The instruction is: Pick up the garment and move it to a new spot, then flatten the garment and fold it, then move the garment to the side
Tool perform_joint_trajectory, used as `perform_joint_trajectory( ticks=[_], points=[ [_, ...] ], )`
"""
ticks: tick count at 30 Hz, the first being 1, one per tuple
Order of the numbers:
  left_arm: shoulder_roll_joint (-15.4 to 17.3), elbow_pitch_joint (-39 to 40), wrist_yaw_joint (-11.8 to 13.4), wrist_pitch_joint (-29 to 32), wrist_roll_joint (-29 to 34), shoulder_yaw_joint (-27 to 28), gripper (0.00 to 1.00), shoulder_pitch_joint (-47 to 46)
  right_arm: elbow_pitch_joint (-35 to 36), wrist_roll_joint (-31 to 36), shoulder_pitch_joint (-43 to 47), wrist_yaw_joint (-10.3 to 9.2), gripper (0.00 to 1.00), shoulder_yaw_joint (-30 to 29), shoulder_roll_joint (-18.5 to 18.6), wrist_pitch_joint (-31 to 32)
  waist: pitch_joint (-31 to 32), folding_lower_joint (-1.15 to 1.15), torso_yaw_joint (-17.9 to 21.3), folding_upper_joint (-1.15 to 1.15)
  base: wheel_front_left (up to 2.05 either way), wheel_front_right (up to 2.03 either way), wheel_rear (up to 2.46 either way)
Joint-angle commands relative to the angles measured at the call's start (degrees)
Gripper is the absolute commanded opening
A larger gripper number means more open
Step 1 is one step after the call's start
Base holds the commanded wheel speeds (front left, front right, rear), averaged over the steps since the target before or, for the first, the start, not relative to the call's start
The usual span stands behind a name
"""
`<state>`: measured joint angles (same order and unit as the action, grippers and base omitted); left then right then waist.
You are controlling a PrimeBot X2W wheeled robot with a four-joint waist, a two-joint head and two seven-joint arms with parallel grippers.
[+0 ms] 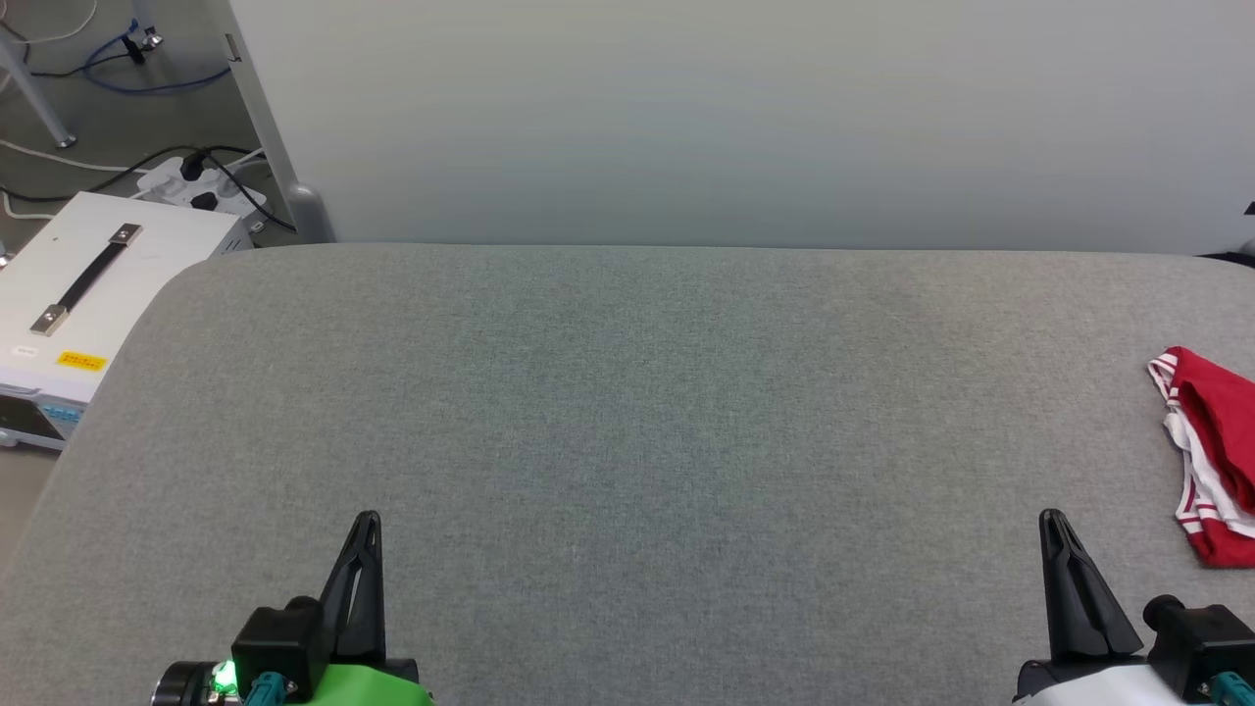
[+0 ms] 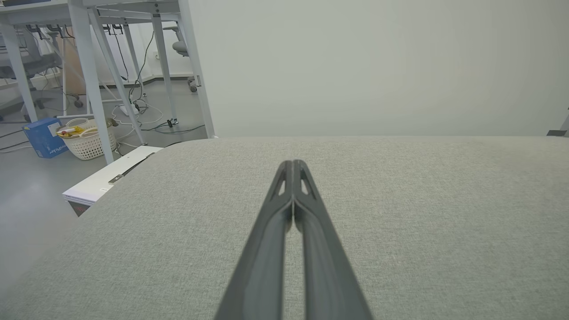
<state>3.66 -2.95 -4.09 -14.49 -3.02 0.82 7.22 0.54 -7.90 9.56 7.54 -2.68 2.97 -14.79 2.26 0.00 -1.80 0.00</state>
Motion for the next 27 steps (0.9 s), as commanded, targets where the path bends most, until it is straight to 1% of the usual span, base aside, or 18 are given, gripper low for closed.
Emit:
perform_joint_trajectory(
  ticks=[1, 27],
  points=[
    [0.0, 0.1, 0.1, 0.4, 0.1, 0.0, 0.0, -0.2, 0.0, 0.3, -0.3, 0.0, 0.0, 0.1, 0.0, 0.4, 0.0, 0.0, 0.0, 0.0, 0.0, 0.0, 0.0],
    [-0.2, 0.7, 1.0, 3.4, 0.7, -0.1, 0.0, -1.7, -0.1, 1.9, -2.3, -0.01, 0.0, 0.6, 0.0, 3.5, -0.5, 0.0, 0.4, 0.0, 0.0, 0.0, 0.0]
  ],
)
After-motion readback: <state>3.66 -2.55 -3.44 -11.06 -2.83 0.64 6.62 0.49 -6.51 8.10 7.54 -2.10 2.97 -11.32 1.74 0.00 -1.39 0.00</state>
